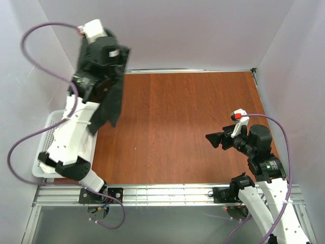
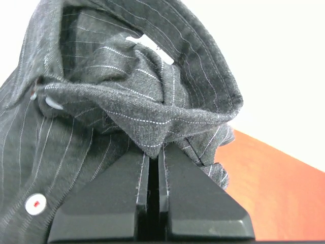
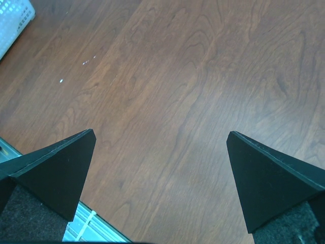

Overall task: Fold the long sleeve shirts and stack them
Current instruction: Move the shirt to the center of the board

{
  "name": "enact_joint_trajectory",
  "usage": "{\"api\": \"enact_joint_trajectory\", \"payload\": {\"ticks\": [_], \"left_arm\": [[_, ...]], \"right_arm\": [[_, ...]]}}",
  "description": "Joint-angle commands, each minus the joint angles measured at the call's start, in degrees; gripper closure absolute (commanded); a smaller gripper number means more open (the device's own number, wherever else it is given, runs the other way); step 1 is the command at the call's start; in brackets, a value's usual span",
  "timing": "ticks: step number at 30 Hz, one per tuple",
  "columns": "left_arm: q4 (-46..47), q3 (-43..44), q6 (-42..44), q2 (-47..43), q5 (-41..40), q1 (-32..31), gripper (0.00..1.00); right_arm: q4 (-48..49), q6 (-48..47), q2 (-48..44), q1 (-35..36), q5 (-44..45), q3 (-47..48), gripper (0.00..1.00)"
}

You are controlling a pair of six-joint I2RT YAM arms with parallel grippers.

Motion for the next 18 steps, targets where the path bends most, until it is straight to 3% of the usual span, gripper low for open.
{"api": "enact_joint_trajectory", "payload": {"ticks": [1,3,4,7,10,12,14,15,16,17,18], "left_arm": [[10.4,10.0,15.2,6.3,-7.9,-17.9,1.0],[21.4,8.7,34.2,9.5,-15.3,-26.0,1.0],[35.8,5.9,42.9,10.5,-17.0,-33.3,1.0],[60.6,6.1,66.6,17.1,-20.9,-42.6,1.0],[61.9,16.2,70.6,25.2,-21.1,-46.0,1.0],[61.7,15.4,69.9,26.1,-21.8,-46.6,1.0],[60.7,8.9,63.4,23.2,-21.2,-46.7,1.0],[57.4,1.4,59.9,21.5,-20.4,-46.4,1.0],[53.0,-1.1,54.0,18.7,-17.4,-45.5,1.0],[47.5,-2.7,39.8,17.4,-14.6,-44.6,1.0],[36.1,-5.4,30.6,16.3,-11.1,-43.3,0.98]], "right_arm": [[2.2,1.2,-0.3,-0.3,2.1,3.5,0.01],[2.1,1.4,-1.0,-0.3,3.1,4.1,0.02],[2.0,1.5,-1.2,-0.2,4.0,4.8,0.01],[1.5,1.7,-2.4,-0.3,6.6,6.0,0.01],[1.0,2.3,-4.0,-0.3,9.3,6.9,0.01],[0.5,2.6,-5.3,-0.3,10.2,7.4,0.01],[-0.1,2.8,-6.4,-0.3,11.6,7.6,0.01],[-0.4,2.9,-7.3,-0.3,11.8,7.7,0.01],[-0.6,2.8,-7.7,-0.3,12.1,7.8,0.01],[-0.8,2.9,-8.0,-0.3,12.3,7.8,0.01],[-1.4,3.0,-8.3,-0.3,12.4,7.7,0.01]]}}
